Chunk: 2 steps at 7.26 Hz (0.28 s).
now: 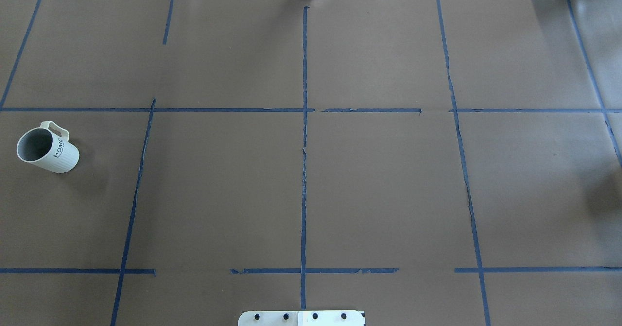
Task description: Left arm hands cup to right arm to dump lemon
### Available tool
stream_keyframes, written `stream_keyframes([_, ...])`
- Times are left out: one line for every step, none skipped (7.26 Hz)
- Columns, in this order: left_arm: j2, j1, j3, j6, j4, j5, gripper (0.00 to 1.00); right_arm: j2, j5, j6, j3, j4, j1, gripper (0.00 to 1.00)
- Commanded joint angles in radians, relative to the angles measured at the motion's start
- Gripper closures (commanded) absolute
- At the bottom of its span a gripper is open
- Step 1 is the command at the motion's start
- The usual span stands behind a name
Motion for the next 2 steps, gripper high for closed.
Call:
stream_keyframes([0.0,0.0,0.004,-0.001,0.0,0.0,0.0,-0.001,0.0,0.0,0.0,0.0,0.001,0.0])
stream_keyframes([0.0,0.0,0.004,-0.001,0.0,0.0,0.0,-0.001,0.0,0.0,0.0,0.0,0.002,0.0])
